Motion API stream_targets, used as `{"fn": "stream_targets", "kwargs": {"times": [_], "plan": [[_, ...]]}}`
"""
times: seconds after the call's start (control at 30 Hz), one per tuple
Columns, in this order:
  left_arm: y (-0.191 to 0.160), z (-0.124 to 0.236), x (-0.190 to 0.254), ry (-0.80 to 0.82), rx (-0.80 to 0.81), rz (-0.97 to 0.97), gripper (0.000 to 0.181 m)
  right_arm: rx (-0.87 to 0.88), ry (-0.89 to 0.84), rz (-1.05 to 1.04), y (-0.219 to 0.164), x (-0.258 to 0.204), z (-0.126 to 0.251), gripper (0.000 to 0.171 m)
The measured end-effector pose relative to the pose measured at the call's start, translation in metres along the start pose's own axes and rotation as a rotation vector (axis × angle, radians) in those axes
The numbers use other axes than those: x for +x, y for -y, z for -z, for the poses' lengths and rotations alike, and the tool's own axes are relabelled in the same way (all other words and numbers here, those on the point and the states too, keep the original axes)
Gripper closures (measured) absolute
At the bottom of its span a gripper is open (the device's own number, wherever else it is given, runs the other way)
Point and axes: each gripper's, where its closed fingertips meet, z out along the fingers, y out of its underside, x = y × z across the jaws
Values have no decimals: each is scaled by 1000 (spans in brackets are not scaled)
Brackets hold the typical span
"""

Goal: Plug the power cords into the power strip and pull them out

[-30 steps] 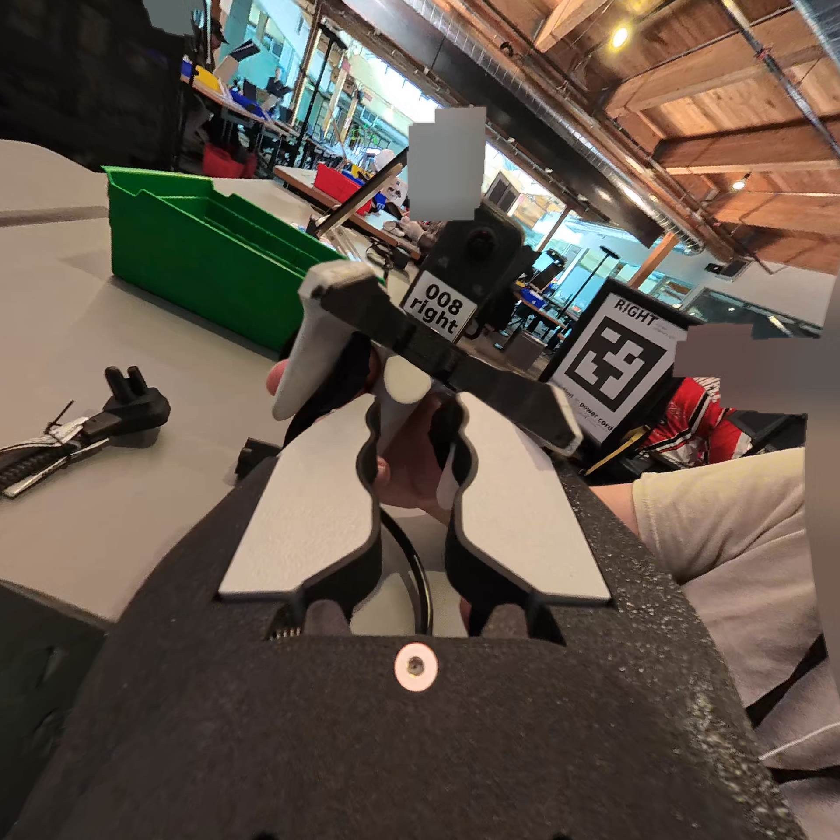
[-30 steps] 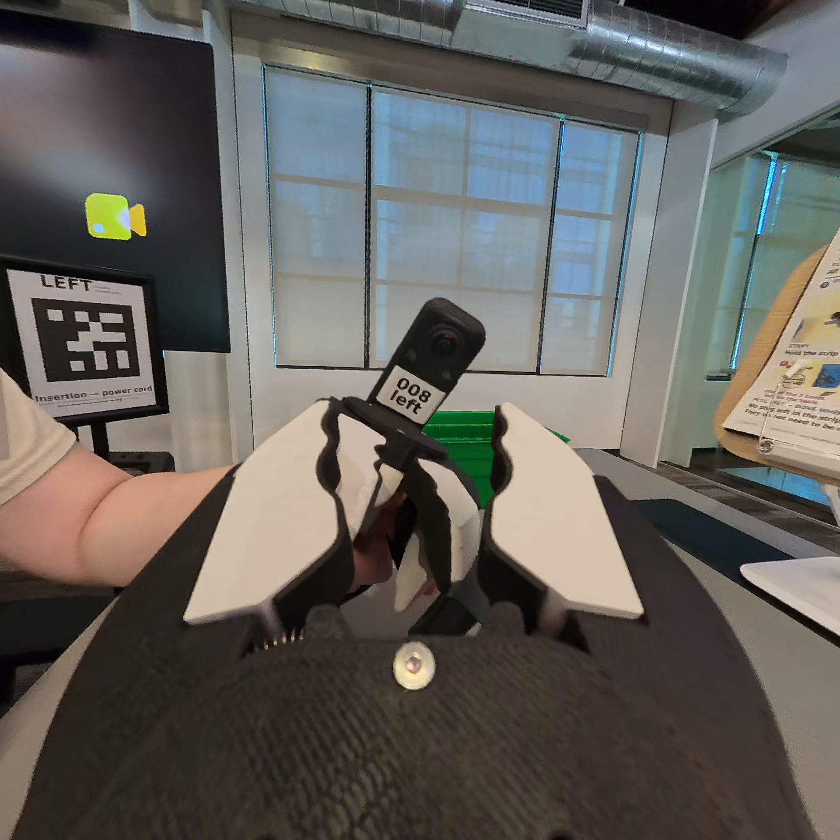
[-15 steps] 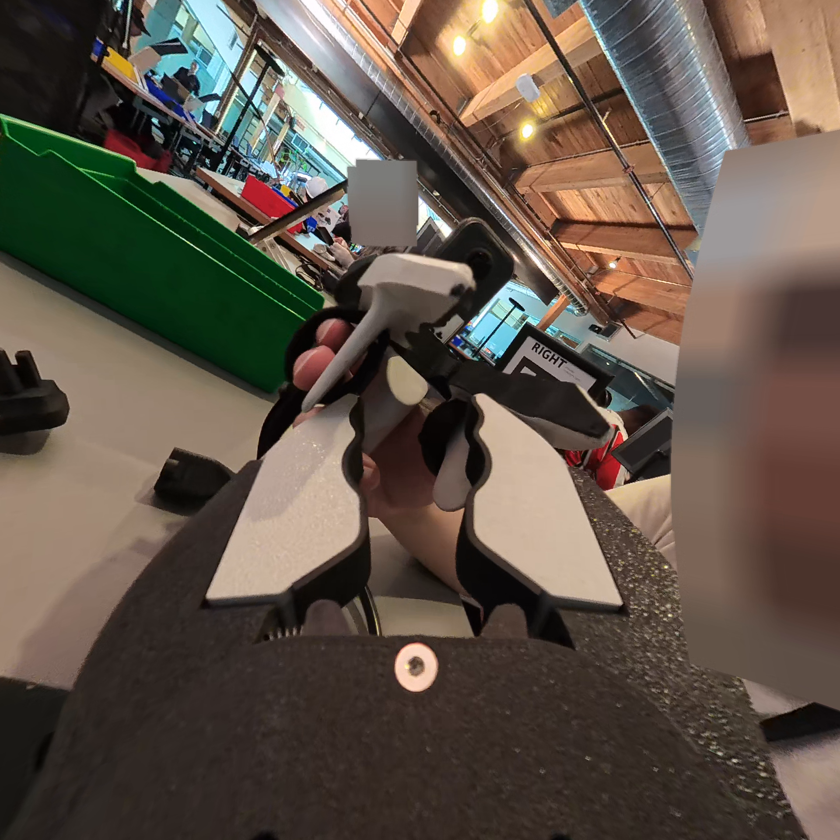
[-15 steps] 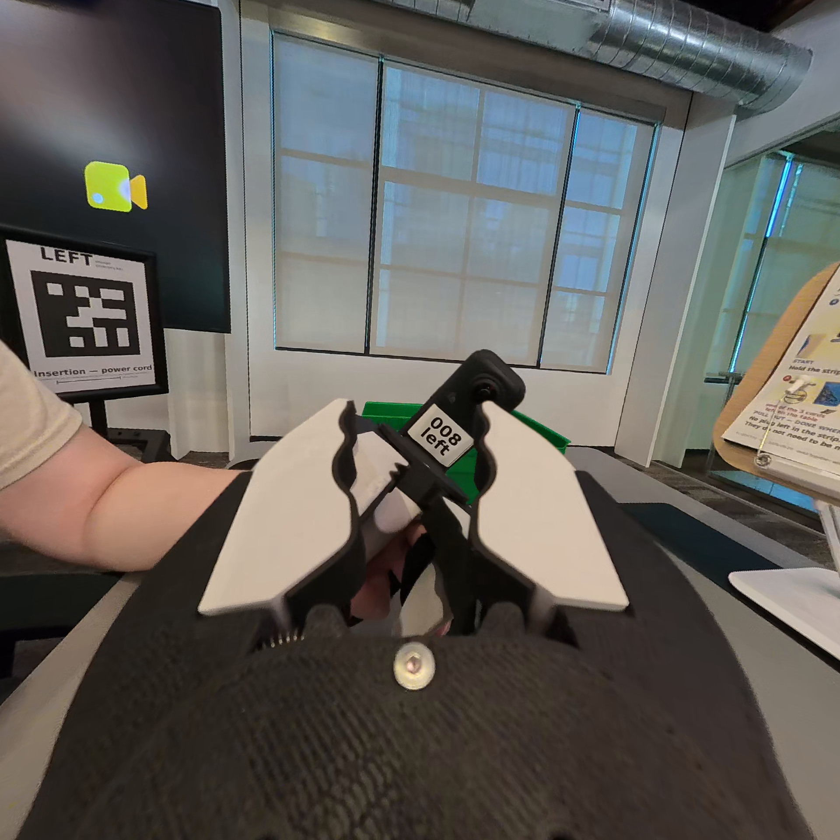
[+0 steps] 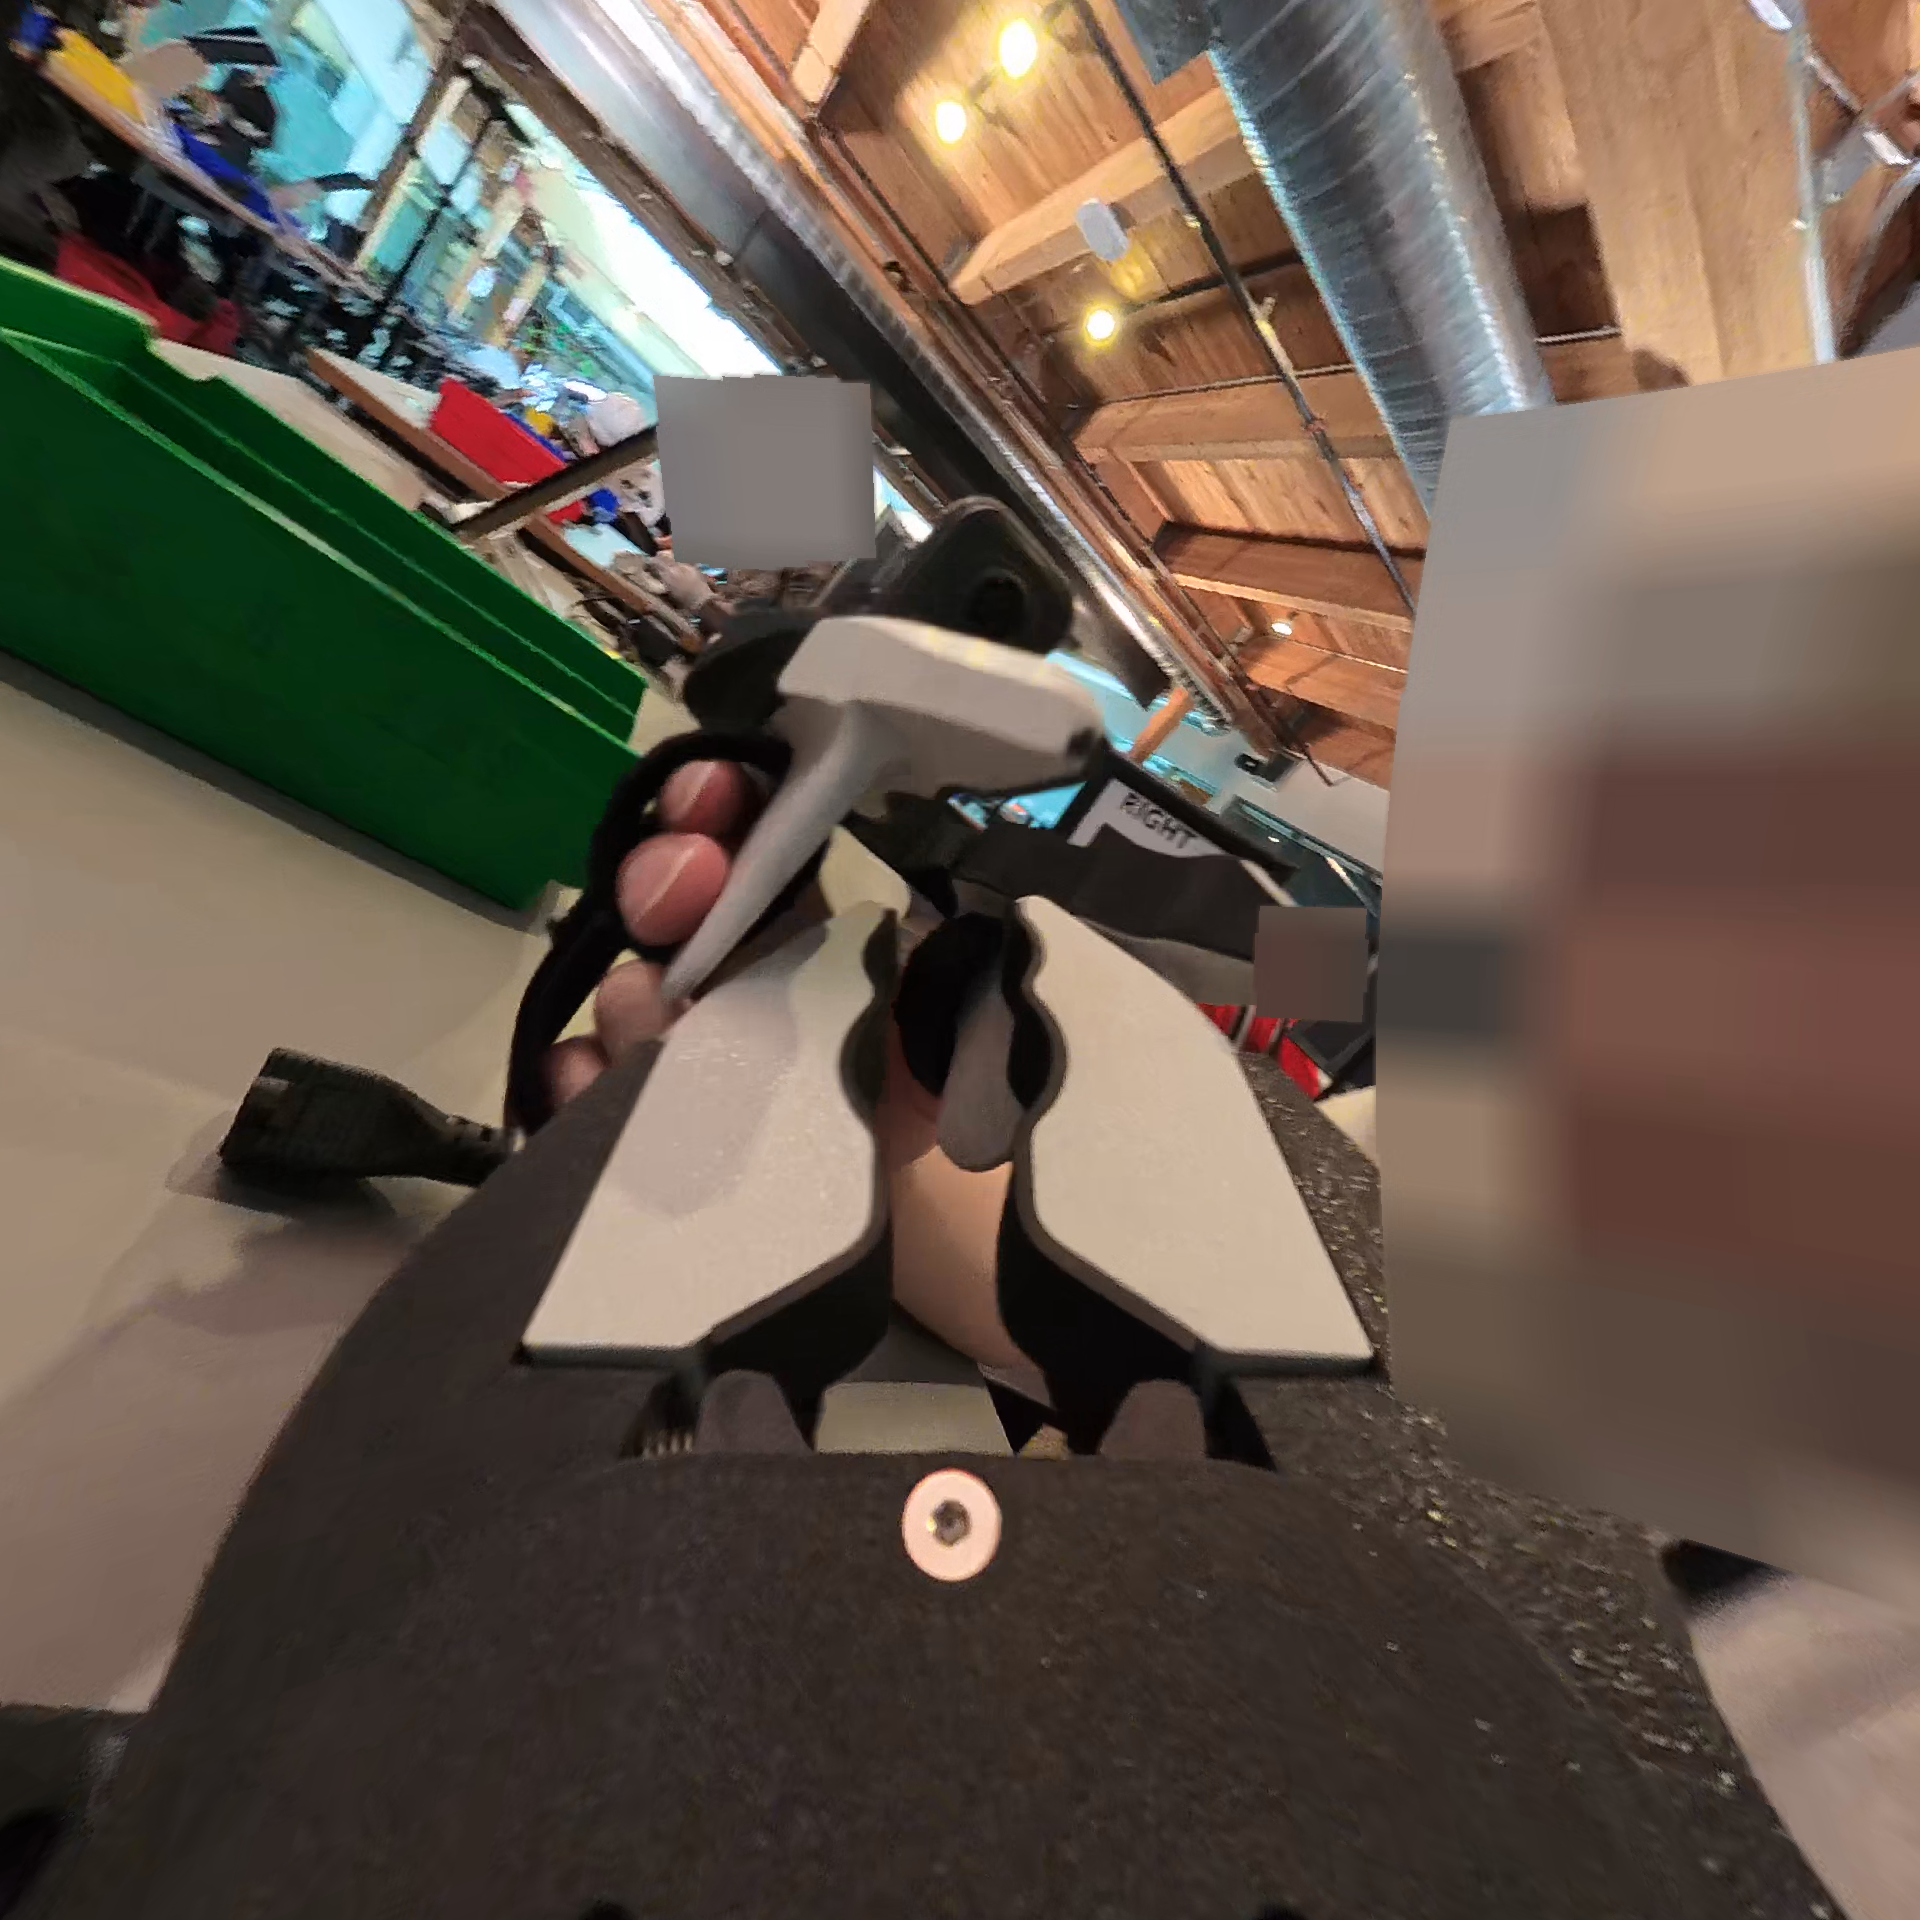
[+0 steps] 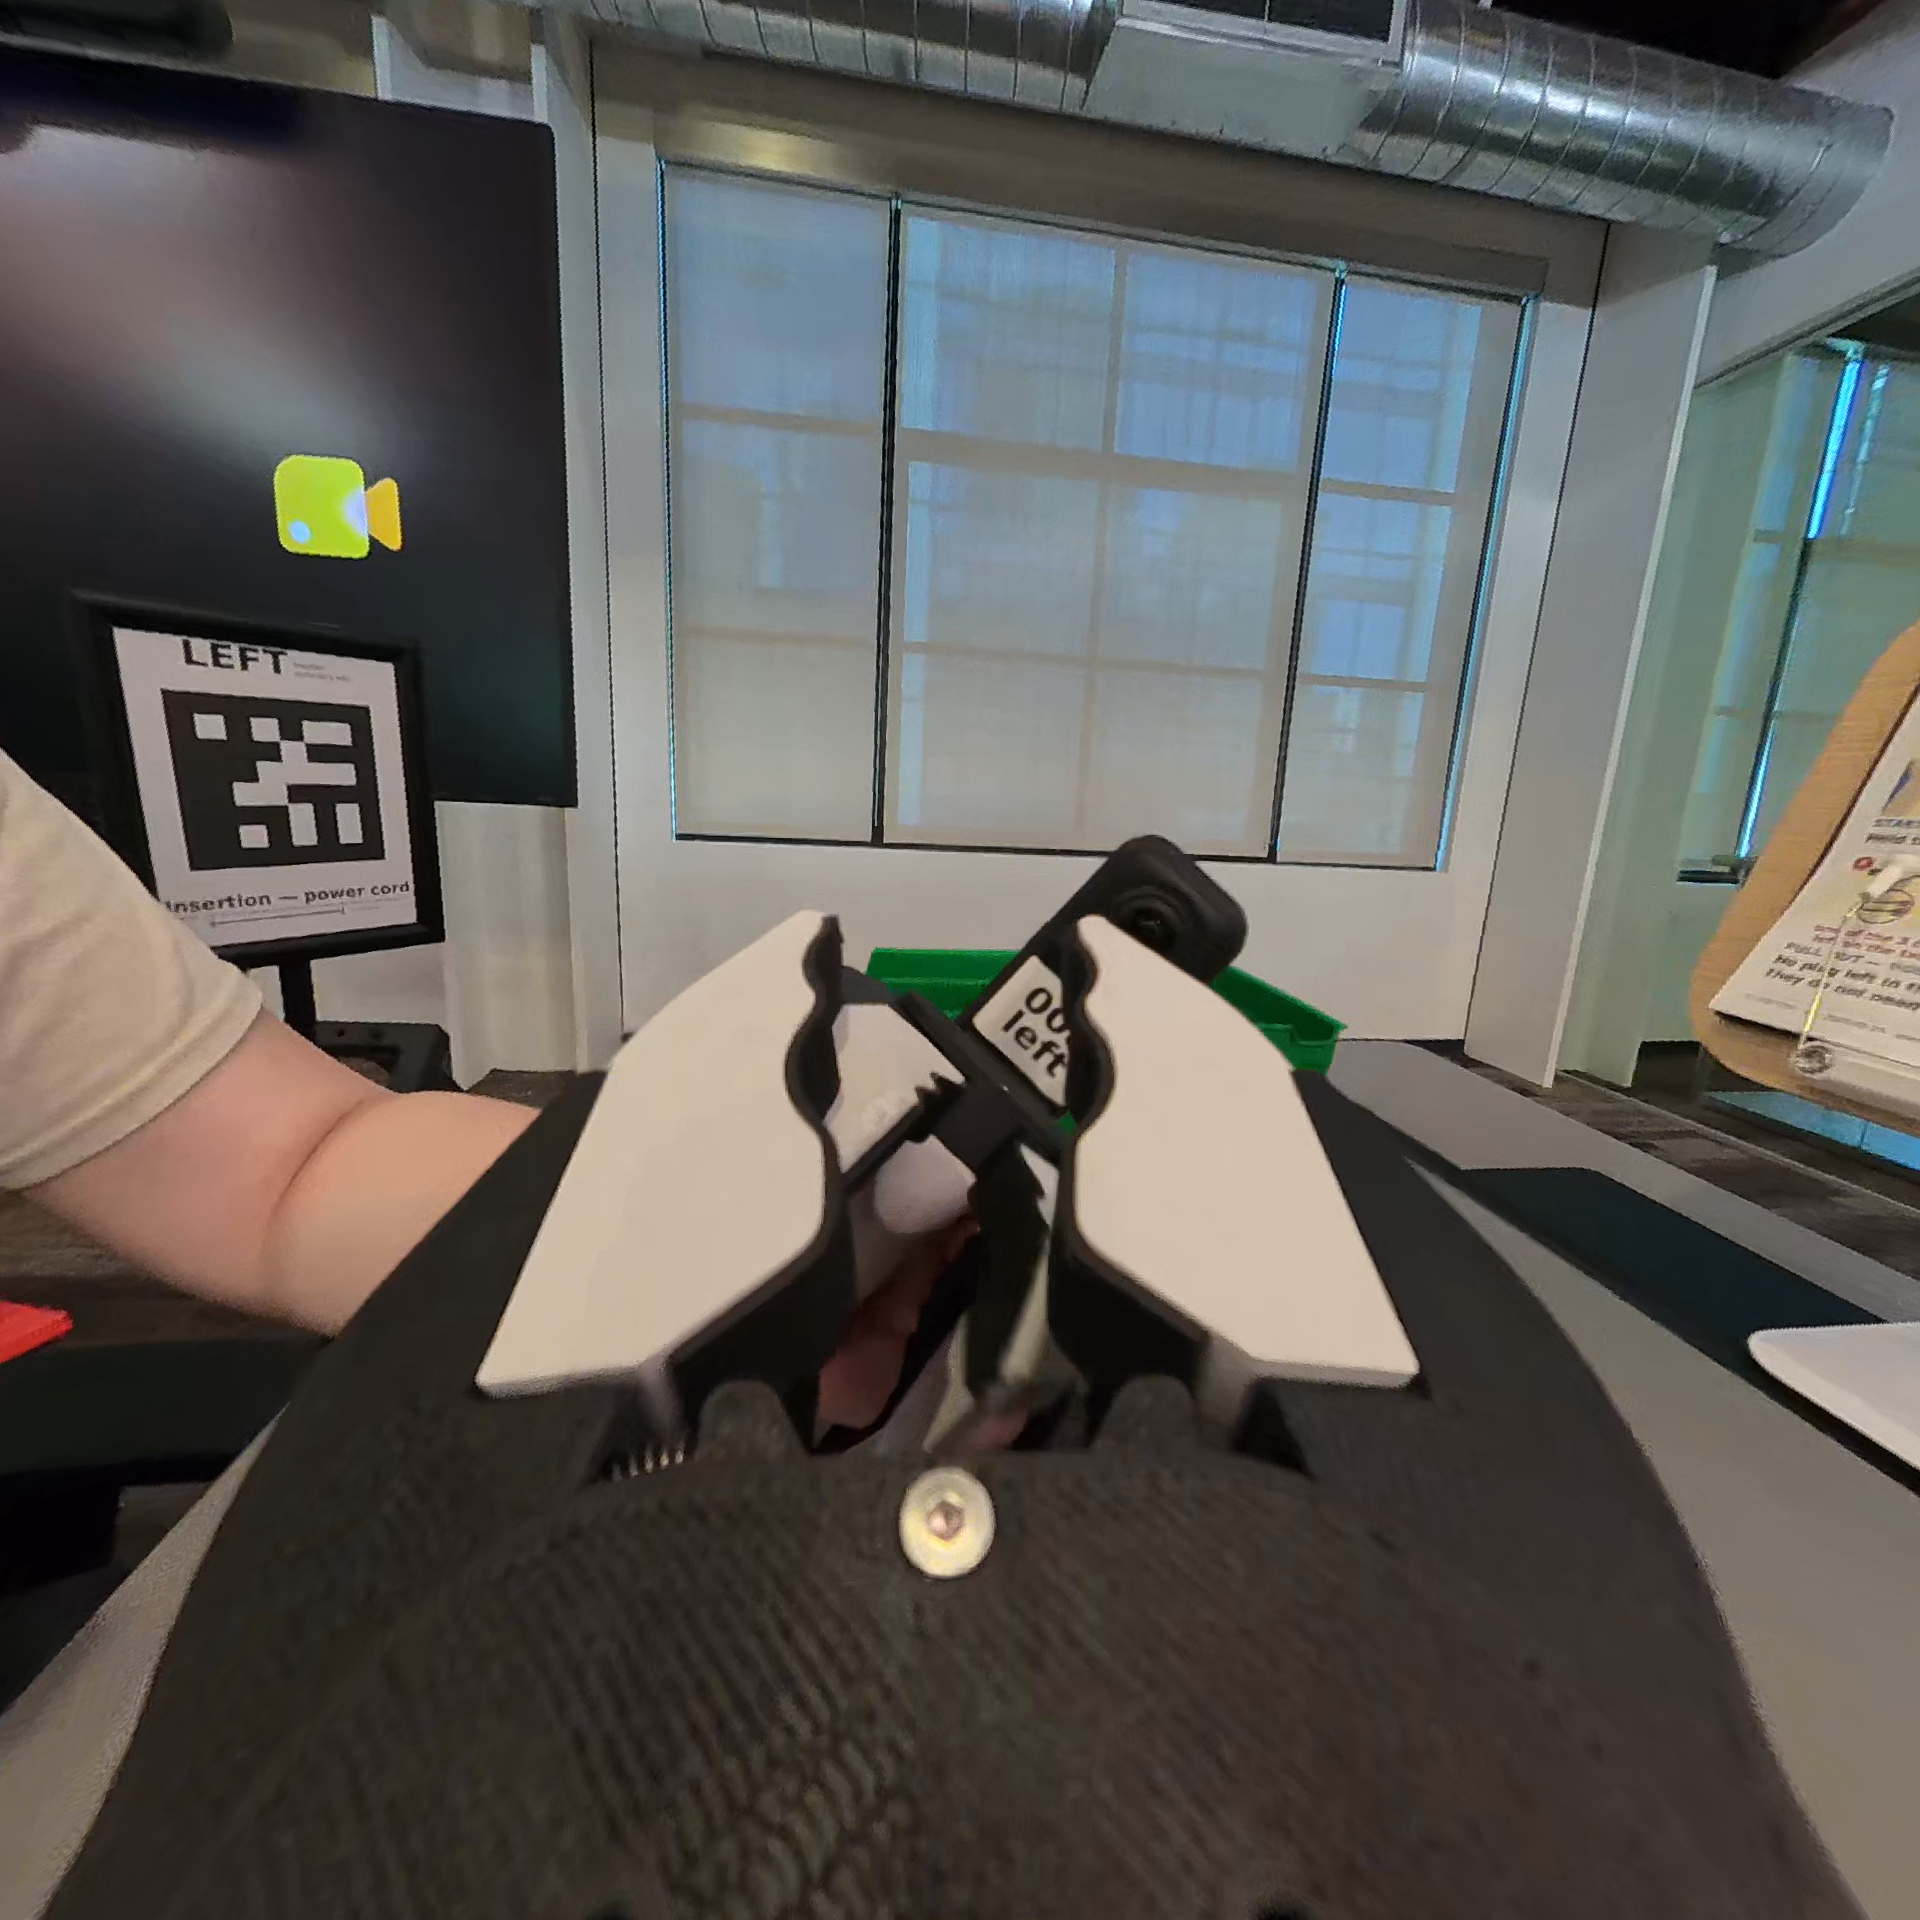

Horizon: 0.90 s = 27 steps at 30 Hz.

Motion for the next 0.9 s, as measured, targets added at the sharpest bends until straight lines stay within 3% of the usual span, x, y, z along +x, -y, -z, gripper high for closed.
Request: {"fn": "stream_targets", "kwargs": {"times": [0.07,0.17,0.3,0.47,0.67,0.77,0.9], "plan": [[0,2,4,-49,15,-22,181,-33,14,-8,-8,0,-1,139],[0,2,4,-35,22,-95,181,-42,38,21,-9,-5,0,150],[1,1,15,-26,2,-204,181,-1,39,64,2,-10,3,150],[22,21,13,214,7,-593,181,28,-102,-115,16,29,35,142],[41,60,-8,582,-107,-1050,174,-277,-486,197,-16,77,61,131],[45,65,-14,637,-100,-1029,163,-392,-514,372,-31,77,53,120],[42,66,-15,649,-121,-1084,181,-393,-342,226,-53,55,32,115]]}}
